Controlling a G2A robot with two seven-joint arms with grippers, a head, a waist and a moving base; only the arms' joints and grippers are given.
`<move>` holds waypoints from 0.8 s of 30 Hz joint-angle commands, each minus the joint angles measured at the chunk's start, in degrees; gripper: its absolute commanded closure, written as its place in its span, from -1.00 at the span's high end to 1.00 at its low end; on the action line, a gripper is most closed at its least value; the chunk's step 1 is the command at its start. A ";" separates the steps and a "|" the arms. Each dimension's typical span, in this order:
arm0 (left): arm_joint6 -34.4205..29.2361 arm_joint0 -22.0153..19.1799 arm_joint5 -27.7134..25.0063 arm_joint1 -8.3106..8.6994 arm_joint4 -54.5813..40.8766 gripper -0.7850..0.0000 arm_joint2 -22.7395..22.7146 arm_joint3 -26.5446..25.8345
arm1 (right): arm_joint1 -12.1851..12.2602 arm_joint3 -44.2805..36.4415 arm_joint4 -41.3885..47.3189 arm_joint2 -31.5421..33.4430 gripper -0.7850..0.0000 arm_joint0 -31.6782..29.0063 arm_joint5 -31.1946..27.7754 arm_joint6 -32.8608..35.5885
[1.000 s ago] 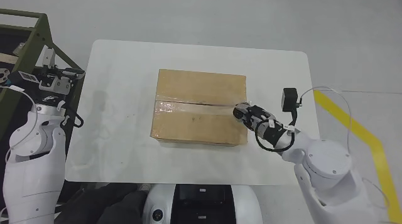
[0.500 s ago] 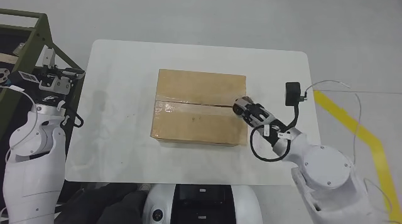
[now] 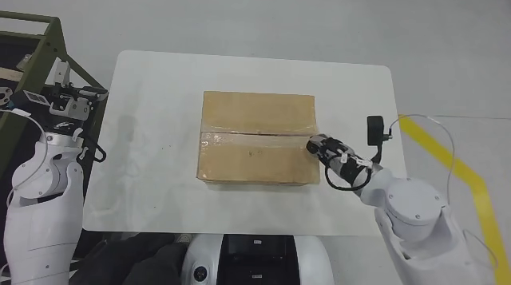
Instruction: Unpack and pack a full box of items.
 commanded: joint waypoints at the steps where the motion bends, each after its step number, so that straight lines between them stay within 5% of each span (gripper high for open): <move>1: 0.00 0.00 0.00 0.00 0.00 1.00 0.00 0.00 | 0.00 0.71 0.51 0.02 -1.00 0.41 0.30 0.28; 24: 0.00 0.00 0.00 0.00 0.00 1.00 0.00 0.00 | -0.26 7.25 5.03 -1.01 -1.00 8.80 13.97 -1.27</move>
